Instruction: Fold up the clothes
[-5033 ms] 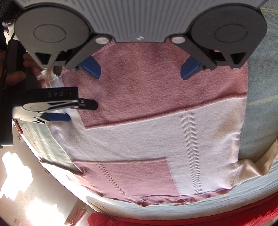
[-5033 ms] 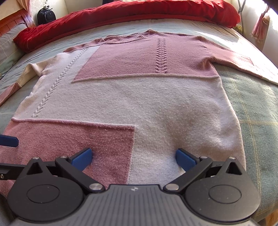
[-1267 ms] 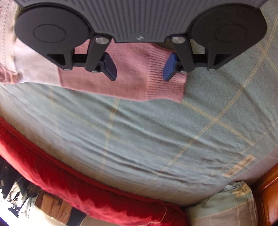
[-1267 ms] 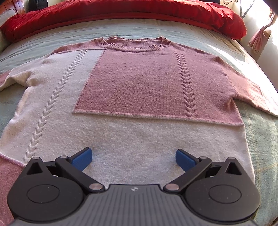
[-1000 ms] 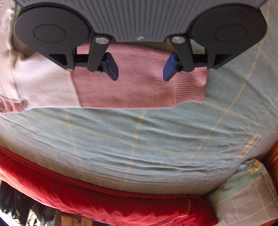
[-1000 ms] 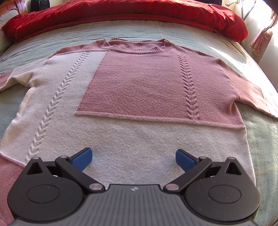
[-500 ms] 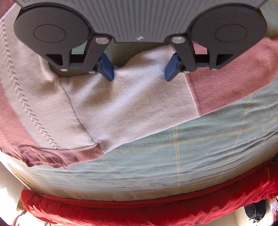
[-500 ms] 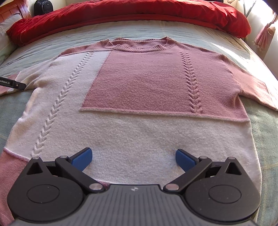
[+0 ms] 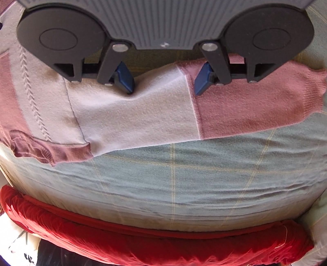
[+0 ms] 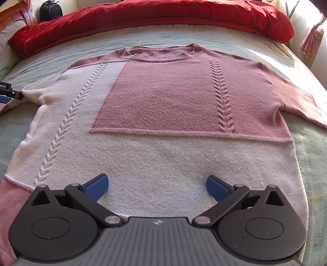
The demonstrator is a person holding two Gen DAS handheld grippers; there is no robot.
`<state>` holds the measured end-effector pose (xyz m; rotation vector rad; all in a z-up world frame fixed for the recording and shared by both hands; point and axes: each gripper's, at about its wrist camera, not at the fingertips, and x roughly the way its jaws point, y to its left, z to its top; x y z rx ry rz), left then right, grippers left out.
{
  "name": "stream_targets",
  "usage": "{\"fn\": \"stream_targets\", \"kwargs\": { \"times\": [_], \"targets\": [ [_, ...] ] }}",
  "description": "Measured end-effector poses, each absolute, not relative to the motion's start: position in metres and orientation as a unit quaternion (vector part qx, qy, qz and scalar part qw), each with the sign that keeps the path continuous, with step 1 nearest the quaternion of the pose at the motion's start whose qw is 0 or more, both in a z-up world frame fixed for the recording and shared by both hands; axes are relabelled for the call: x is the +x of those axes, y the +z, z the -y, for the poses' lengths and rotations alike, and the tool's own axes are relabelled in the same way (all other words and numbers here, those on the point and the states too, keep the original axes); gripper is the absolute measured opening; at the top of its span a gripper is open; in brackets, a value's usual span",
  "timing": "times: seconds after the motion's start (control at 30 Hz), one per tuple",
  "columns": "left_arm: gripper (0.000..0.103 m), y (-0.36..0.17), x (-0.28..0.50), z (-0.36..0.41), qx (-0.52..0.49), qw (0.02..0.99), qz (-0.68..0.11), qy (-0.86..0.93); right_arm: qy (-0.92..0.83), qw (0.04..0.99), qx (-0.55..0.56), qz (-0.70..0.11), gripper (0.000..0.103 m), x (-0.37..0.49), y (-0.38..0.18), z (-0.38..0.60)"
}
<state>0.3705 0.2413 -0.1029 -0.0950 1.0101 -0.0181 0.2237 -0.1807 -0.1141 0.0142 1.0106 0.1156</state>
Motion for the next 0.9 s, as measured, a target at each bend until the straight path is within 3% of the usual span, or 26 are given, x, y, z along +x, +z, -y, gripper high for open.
{"fn": "stream_targets", "kwargs": {
  "times": [0.13,0.37,0.47,0.57,0.6,0.63,0.9],
  "targets": [
    [0.065,-0.091,0.344,-0.279,-0.106,0.876,-0.47,0.029,0.055,0.874,0.003,-0.482,0.103,0.224,-0.116,0.18],
    [0.062,-0.123,0.308,-0.385,-0.437,0.796,-0.406,0.106,0.051,0.876,-0.005,-0.48,0.103,0.223,-0.117,0.177],
    [0.061,-0.147,0.306,-0.4,-0.512,0.761,-0.379,0.125,0.049,0.874,-0.005,-0.483,0.103,0.223,-0.116,0.177],
    [0.055,-0.144,0.314,-0.4,-0.494,0.776,-0.361,0.15,0.047,0.874,-0.01,-0.484,0.103,0.224,-0.117,0.175],
    [0.036,-0.141,0.318,-0.399,-0.471,0.784,-0.368,0.167,0.046,0.874,-0.011,-0.484,0.103,0.224,-0.117,0.174],
    [0.005,-0.138,0.323,-0.398,-0.447,0.791,-0.375,0.183,0.046,0.873,-0.012,-0.485,0.103,0.224,-0.117,0.174],
    [0.004,-0.096,0.352,-0.395,-0.321,0.867,-0.347,0.158,0.047,0.871,-0.02,-0.488,0.103,0.225,-0.118,0.173]
  ]
}}
